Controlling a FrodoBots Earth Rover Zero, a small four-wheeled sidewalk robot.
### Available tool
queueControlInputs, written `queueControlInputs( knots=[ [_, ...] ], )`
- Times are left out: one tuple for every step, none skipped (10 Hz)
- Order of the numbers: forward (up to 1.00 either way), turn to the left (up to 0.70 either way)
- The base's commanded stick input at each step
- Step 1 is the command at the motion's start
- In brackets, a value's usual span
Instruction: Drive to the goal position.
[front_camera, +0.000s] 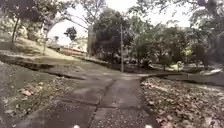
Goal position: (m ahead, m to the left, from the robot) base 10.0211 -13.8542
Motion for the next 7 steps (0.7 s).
queueControlInputs(
  knots=[
    [1.00,0.00],
    [1.00,0.00],
    [1.00,-0.02],
    [1.00,-0.19],
    [1.00,-0.32],
    [1.00,-0.31],
    [1.00,-0.17]
  ],
)
